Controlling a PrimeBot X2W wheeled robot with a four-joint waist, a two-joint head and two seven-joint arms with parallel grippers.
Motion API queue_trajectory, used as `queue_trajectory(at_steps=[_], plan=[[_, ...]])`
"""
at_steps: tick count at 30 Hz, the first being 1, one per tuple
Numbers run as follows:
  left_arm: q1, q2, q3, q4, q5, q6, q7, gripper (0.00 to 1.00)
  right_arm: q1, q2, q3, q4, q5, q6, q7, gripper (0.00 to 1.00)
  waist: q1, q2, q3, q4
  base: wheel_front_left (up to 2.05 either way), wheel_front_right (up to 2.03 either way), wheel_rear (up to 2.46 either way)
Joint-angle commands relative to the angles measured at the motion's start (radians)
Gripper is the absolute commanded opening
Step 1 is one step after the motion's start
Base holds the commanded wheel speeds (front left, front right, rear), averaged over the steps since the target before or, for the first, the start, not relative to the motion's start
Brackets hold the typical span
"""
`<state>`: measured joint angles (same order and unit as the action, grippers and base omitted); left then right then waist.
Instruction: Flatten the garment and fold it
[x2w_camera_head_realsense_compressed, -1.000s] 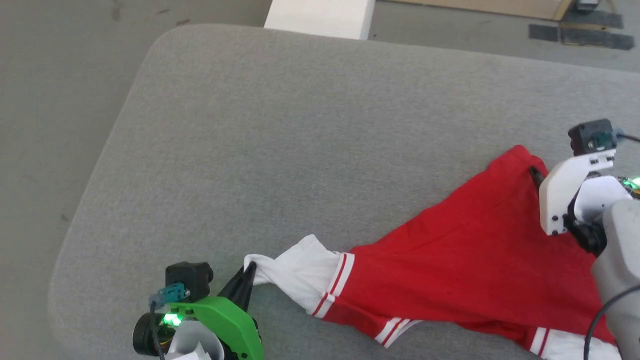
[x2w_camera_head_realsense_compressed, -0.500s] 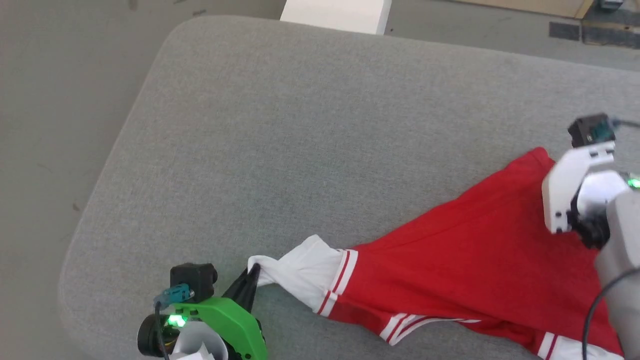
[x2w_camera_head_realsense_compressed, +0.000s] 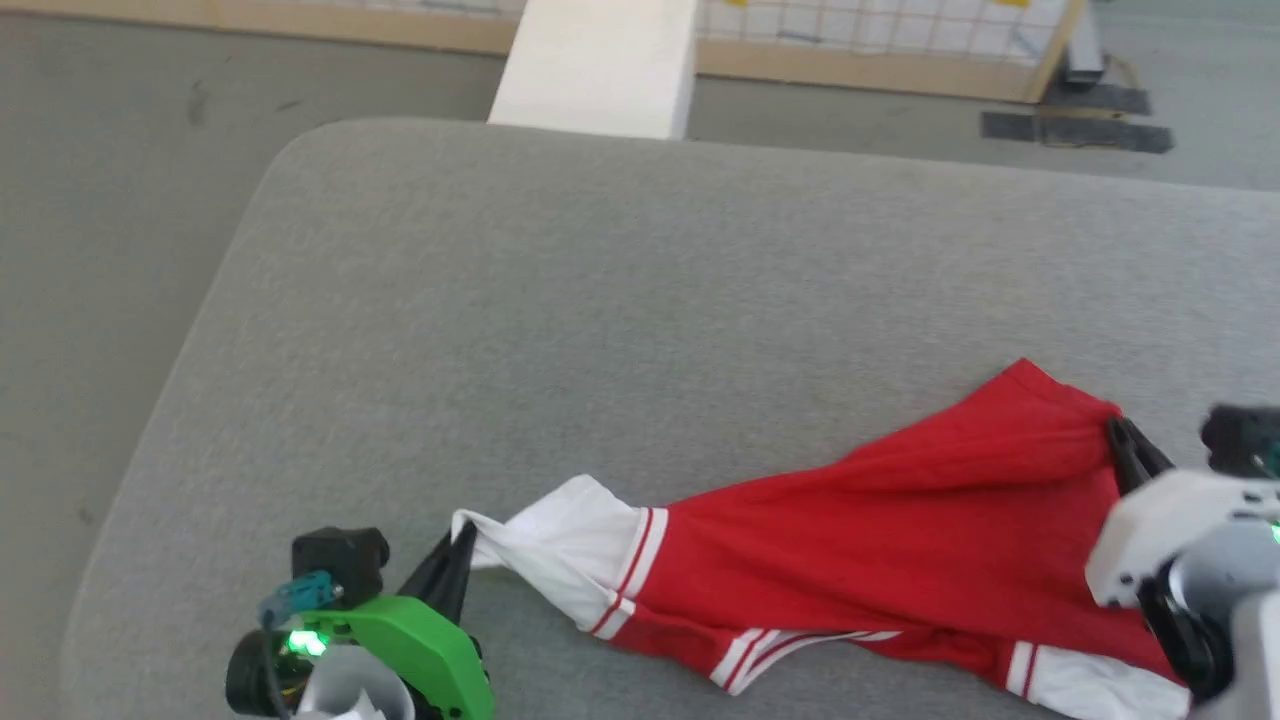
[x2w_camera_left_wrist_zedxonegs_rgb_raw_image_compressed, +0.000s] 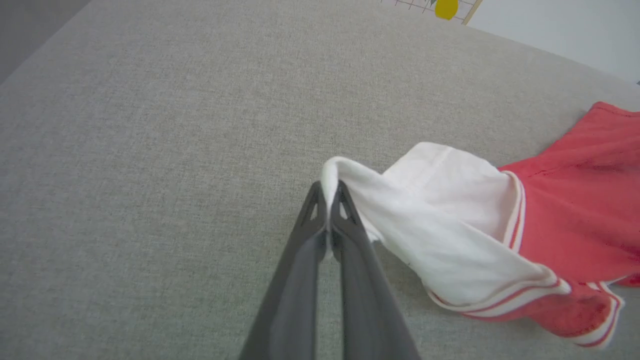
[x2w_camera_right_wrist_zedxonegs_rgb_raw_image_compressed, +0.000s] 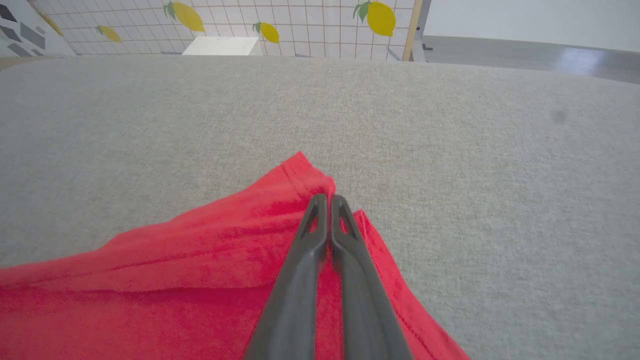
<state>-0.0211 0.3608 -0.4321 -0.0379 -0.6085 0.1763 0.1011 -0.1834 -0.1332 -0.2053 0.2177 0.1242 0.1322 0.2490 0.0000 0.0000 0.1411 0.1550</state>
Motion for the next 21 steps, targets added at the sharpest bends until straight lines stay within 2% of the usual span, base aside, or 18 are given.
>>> queue_trajectory(at_steps=[1,3,7,11,16,21], plan=[[0.002,0.014,0.009,-0.009,-0.007,0.0,-0.007,0.0,0.03,0.008,-0.011,-0.043,0.007,-0.002,0.01,0.0,0.0,0.0,-0.034,-0.042,0.0,0.0,0.0],[-0.006,0.021,0.018,-0.025,-0.014,-0.011,-0.016,0.0,0.073,0.023,-0.032,-0.118,0.014,-0.002,0.029,0.0,0.0,0.0,-0.043,-0.056,0.0,0.0,0.0],[-0.047,0.02,0.046,-0.065,-0.063,-0.06,-0.036,0.0,0.115,0.033,-0.047,-0.231,0.031,-0.002,0.088,0.0,0.0,0.0,-0.054,-0.081,0.0,0.0,0.0],[-0.147,0.033,0.057,-0.082,-0.097,-0.124,-0.015,0.0,0.081,0.002,-0.031,-0.298,0.038,-0.002,0.152,0.0,0.0,0.0,-0.047,-0.097,0.0,0.0,0.0],[-0.348,0.031,0.09,-0.047,-0.142,-0.176,0.028,0.0,-0.071,-0.082,0.023,-0.31,0.036,-0.002,0.237,0.0,0.0,0.0,0.011,-0.115,0.0,0.0,0.0],[-0.586,0.019,0.134,0.05,-0.146,-0.188,0.039,0.0,-0.302,-0.164,0.104,-0.252,0.043,-0.002,0.3,0.0,0.0,0.0,0.111,-0.137,0.0,0.0,0.0]])
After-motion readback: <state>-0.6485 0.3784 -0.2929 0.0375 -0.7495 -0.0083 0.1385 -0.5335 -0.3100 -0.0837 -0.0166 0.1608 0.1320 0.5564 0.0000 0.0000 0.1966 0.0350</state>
